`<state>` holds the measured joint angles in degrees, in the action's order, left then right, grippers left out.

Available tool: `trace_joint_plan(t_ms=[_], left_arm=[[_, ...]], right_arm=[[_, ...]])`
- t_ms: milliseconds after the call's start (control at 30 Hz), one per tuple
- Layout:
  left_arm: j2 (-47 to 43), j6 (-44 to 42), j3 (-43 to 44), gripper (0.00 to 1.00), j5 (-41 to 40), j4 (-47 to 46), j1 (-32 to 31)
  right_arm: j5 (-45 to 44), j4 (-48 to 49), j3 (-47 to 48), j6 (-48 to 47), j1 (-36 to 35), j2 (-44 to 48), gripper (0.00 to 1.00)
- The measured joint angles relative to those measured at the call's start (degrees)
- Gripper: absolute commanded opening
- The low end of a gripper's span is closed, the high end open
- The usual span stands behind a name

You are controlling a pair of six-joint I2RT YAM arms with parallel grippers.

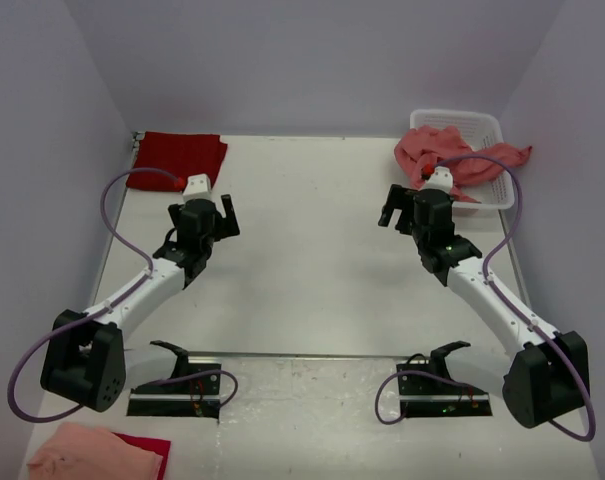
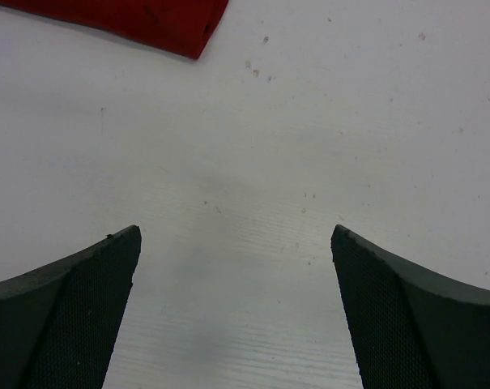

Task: Fold and stack the t-shirts
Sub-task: Grab crumpled tshirt from bin with the right arm

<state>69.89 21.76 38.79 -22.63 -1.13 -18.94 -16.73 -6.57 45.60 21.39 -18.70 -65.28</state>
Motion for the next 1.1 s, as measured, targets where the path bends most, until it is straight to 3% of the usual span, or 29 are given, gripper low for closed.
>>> trace_joint_plan(t_ms=[833, 933, 1100], left_arm=[[-2.2, 0.3, -0.1, 1.0, 1.1, 0.0, -0.3], [-2.6, 0.2, 0.0, 1.0, 1.9, 0.1, -0.5], [-5.6, 0.3, -0.1, 1.0, 3.2, 1.0, -1.0]], right_arm=[[0.2, 1.3, -0.9, -1.9, 0.1, 0.8, 0.99], [-0.2, -0.2, 3.6, -2.3, 2.5, -1.7, 0.99], [2.1, -1.7, 15.4, -0.4, 12.9, -9.4, 0.99]])
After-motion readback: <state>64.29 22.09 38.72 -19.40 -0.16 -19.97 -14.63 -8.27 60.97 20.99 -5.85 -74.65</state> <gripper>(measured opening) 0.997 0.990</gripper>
